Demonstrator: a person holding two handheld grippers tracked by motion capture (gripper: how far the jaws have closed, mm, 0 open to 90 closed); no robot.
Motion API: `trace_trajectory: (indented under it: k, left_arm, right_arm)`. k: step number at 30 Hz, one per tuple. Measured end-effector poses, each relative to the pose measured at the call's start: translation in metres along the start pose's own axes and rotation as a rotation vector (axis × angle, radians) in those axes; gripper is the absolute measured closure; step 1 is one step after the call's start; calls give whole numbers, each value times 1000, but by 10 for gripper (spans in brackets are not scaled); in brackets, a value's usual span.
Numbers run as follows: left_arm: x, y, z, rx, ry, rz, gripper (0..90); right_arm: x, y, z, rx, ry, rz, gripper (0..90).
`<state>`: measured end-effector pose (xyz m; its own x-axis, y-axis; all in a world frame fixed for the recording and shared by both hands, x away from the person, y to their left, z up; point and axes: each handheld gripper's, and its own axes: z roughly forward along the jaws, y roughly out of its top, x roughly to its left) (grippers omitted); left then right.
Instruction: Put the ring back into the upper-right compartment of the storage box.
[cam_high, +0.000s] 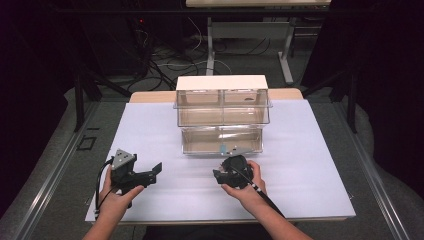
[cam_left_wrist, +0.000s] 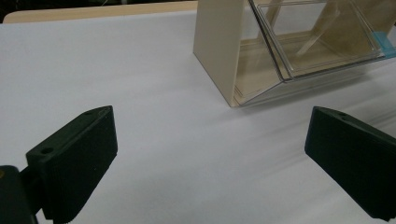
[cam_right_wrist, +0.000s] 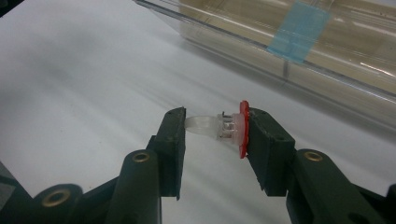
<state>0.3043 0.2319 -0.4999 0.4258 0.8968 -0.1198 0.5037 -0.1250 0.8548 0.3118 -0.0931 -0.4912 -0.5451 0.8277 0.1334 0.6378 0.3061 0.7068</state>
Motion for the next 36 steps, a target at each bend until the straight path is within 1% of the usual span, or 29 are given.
trace_trajectory:
  k: [2,3,4,5,7,9,15,20,26,29,30,36]
  left_arm:
    - [0,0,0,0,0,0,29]
    - [0,0,0,0,0,0,29]
    - [0,0,0,0,0,0,29]
    - [0,0,0,-2,-1,0,29]
    - [0,0,0,-4,0,-1,29]
    - [0,0,1,-4,-1,-1,29]
    - [0,0,1,-3,-1,0,29]
    - [0,0,1,-3,-1,0,29]
    - [0,0,1,-2,-1,0,29]
    - [0,0,1,-2,-1,-1,29]
    - [0,0,1,-1,-1,-1,29]
    - [0,0,1,3,-1,0,29]
  right_arm:
    - [-1,1,-2,-2,3,-4,593]
    - [-1,2,-4,12,2,-1,593]
    - [-1,2,-5,15,1,-3,593]
    - [-1,3,-4,-3,3,-5,593]
    - [-2,4,-6,-1,4,-2,593]
    - [-2,4,-7,-12,7,-3,593]
    - [-4,7,-12,-11,15,5,593]
    - [-6,11,-18,-21,18,11,593]
    - [-9,14,-24,-26,23,32,593]
    - [-10,16,-28,-30,26,33,593]
    - [-11,17,-28,-32,23,25,593]
    - [-12,20,-34,-31,27,28,593]
